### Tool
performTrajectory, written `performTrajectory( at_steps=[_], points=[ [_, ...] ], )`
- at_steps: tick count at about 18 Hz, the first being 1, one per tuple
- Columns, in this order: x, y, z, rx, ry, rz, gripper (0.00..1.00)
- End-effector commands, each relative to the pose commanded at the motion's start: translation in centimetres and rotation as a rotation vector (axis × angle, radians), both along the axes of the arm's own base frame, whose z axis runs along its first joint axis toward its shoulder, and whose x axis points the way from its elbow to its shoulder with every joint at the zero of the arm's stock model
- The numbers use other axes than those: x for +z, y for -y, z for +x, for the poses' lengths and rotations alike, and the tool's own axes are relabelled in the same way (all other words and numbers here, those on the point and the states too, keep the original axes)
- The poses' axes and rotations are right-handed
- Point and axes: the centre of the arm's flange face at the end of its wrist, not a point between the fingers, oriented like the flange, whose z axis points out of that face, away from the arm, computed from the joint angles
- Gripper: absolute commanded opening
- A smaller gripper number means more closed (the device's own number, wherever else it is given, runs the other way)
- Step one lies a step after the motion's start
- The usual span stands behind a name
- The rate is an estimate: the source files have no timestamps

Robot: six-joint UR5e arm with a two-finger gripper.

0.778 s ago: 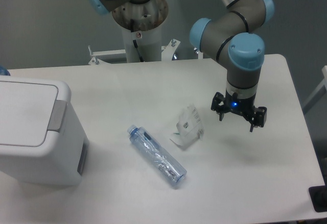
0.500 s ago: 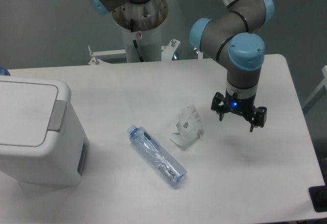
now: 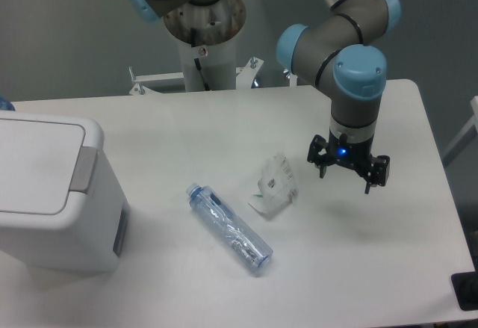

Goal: Open the trash can

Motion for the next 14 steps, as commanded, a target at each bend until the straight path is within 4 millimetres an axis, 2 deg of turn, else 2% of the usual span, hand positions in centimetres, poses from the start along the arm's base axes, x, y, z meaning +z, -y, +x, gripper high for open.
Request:
performTrajectory(
  at_steps=[4,6,11,14],
  points=[
    [3.0,-3.7,2.0,0.123,0.021,0.093,1.0],
    [4.6,-6.1,3.7,0.138,0.022,0.13,1.0],
    [9.6,-8.7,7.7,0.182,0.069,0.271,1.0],
    [12.0,-9.8,9.3,0.198,0.117,0.349,1.0]
  ],
)
